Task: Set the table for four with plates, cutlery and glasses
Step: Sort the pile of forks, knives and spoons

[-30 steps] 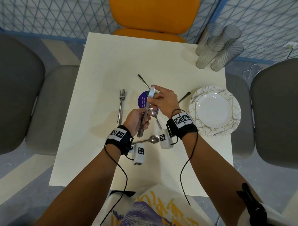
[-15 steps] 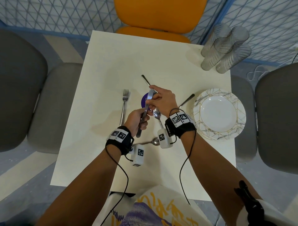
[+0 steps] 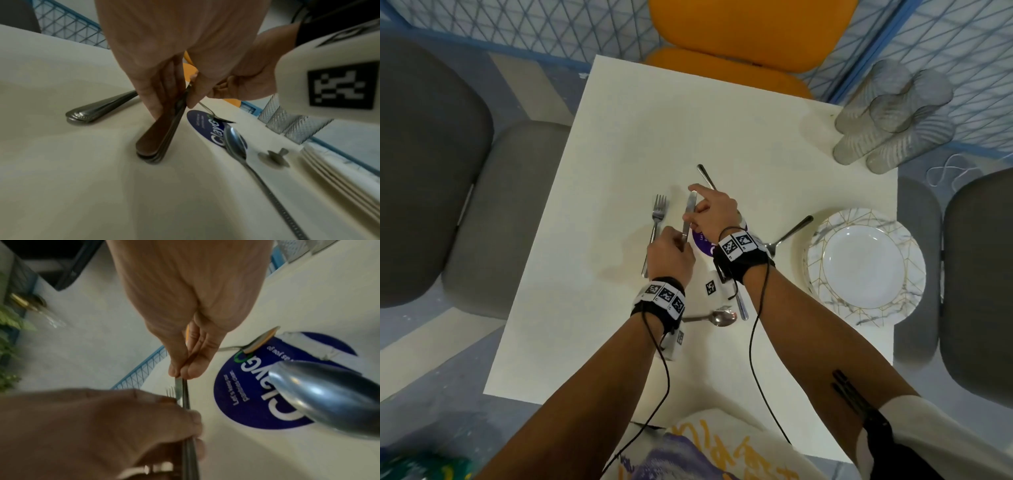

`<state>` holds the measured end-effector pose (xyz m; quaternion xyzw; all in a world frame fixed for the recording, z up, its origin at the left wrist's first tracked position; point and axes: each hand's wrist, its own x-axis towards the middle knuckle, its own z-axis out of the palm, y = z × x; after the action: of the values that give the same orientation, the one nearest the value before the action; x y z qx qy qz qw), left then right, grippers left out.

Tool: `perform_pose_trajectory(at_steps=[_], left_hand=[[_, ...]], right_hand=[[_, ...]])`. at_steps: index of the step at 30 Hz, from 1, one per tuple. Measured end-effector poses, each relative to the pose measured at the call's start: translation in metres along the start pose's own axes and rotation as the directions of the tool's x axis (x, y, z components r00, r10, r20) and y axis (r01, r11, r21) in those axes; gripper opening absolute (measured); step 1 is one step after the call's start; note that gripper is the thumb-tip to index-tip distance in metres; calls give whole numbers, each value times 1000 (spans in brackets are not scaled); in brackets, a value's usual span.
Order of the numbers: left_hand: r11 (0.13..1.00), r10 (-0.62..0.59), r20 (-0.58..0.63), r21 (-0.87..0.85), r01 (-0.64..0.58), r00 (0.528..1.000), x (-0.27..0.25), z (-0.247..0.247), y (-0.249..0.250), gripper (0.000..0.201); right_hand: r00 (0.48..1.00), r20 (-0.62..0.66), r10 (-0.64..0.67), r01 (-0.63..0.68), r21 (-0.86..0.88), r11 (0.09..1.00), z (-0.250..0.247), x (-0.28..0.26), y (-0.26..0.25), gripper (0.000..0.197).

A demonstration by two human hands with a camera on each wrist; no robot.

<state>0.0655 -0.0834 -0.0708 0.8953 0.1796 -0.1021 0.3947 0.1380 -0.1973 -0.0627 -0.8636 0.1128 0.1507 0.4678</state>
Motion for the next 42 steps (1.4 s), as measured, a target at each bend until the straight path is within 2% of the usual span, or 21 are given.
perform_pose_trajectory(at_steps=[6, 9, 14, 32, 38, 40, 42], left_hand=[[986, -1, 23, 167, -3, 1000, 10, 5, 0, 14], [981, -14, 31, 193, 8, 999, 10, 6, -1, 15], [988, -41, -2, 151, 41, 999, 11, 8, -3, 10], [993, -34, -6, 109, 34, 999, 15, 12, -11, 13], [995, -23, 10, 100, 22, 1000, 15, 9, -9, 21], [993, 32, 6, 109, -32, 999, 12, 6, -8, 29], [986, 126, -21, 109, -123, 992, 8, 3, -7, 28]], right_hand=[[997, 64, 36, -23, -186, 982, 11, 20, 7, 67], [991, 109, 81, -45, -303, 952, 15, 27, 7, 71], [981, 171, 87, -9, -411, 912, 15, 35, 5, 71], [992, 100, 80, -49, -281, 958, 23, 31, 13, 70], [995, 71, 76, -50, -307, 950, 10, 27, 10, 58], [997, 52, 54, -39, -252, 967, 6, 21, 7, 49], [999, 32, 17, -10, -208, 978, -2, 13, 5, 36]])
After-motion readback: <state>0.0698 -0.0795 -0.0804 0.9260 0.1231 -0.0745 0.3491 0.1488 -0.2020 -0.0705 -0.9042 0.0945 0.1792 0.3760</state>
